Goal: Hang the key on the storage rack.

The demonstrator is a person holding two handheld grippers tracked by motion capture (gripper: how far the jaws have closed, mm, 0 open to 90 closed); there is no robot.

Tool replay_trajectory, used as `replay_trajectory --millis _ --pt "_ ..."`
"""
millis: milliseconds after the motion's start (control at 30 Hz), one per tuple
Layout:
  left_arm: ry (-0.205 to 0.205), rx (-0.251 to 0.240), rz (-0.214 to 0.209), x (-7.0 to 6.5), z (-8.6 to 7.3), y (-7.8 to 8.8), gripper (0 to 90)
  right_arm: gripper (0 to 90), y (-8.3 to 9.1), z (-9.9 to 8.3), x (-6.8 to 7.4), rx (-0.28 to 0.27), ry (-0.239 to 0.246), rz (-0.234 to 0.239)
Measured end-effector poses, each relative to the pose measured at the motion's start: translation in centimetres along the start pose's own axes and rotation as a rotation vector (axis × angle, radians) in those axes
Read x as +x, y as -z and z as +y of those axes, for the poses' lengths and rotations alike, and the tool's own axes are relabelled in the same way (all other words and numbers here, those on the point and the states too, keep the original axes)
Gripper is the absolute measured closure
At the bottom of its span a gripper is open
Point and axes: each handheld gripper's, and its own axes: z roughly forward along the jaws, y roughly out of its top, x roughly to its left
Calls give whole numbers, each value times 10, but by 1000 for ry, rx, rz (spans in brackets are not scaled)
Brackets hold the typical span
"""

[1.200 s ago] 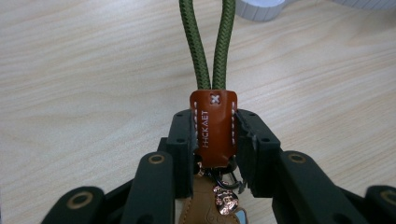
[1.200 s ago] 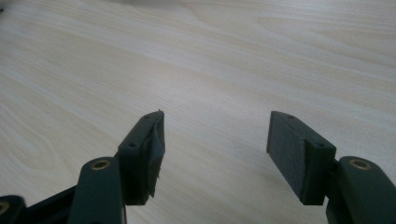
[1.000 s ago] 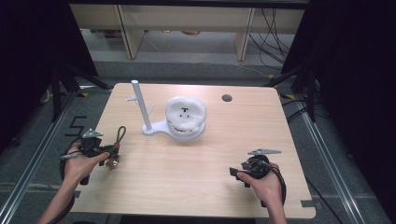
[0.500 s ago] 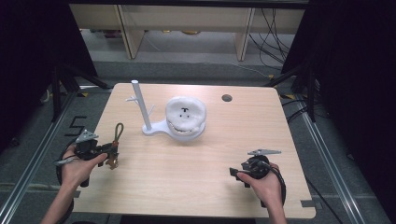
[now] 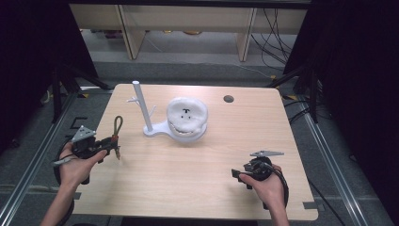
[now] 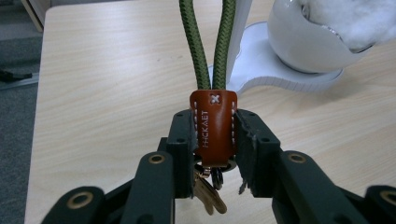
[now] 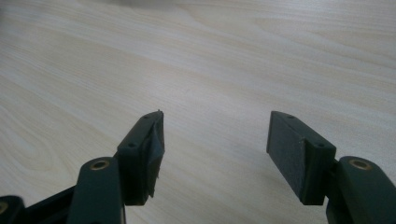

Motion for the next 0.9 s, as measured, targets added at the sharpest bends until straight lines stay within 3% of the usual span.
replay_trajectory --millis 333,667,733,900 --pt "-14 -44 -17 -8 14 1 681 377 -1 0 0 -4 -1 -31" --pt "-47 -81 -22 -17 33 5 681 377 -1 0 0 -5 -5 -25" --pt "-48 -85 -23 -17 34 6 681 376 -1 -1 -2 -22 -19 35" --pt "-58 -105 -20 -19 43 8 681 377 -1 -1 -2 -25 -18 35"
